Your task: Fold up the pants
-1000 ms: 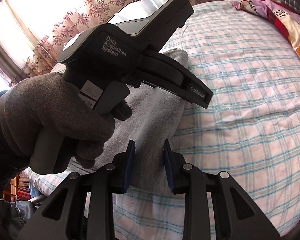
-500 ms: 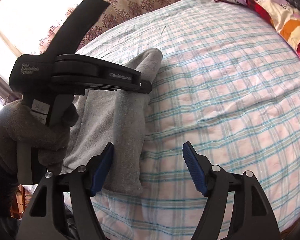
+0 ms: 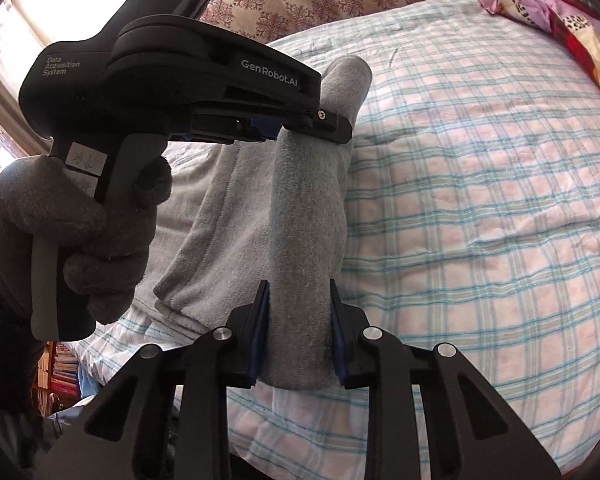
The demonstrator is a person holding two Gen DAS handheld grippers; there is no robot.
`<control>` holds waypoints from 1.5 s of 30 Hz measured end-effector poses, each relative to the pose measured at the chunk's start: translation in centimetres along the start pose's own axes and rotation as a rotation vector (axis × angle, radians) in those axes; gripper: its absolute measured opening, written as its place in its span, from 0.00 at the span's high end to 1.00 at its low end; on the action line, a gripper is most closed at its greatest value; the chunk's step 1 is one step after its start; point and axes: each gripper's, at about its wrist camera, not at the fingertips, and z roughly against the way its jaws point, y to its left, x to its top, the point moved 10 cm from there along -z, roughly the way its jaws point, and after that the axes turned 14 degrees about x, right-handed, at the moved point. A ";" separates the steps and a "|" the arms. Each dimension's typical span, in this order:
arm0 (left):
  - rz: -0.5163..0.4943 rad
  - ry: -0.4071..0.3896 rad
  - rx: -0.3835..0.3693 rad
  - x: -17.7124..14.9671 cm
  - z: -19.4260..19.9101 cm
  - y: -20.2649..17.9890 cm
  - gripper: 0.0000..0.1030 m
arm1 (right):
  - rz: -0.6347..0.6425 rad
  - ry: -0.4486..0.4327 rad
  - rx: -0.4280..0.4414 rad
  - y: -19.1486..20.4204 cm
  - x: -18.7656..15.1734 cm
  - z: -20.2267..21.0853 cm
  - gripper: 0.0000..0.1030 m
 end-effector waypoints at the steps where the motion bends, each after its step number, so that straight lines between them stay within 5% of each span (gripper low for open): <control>1: 0.008 -0.005 -0.017 0.2 0.5 0.3 0.76 | 0.010 -0.003 0.012 0.7 0.3 0.2 0.77; 11: 0.077 -0.116 -0.129 1.2 7.5 6.6 0.76 | 0.147 -0.034 0.118 9.2 5.6 0.3 0.78; 24: 0.228 -0.266 -0.118 -1.6 14.1 20.7 0.78 | 0.366 0.085 0.204 21.9 6.6 -6.3 0.77; 34: 0.397 -0.262 -0.098 -6.4 13.1 32.0 0.78 | 0.448 0.240 0.243 27.9 4.6 -15.0 0.77; 45: 0.536 -0.206 -0.116 -10.9 9.0 39.3 0.79 | 0.448 0.372 0.247 29.2 3.0 -23.1 0.77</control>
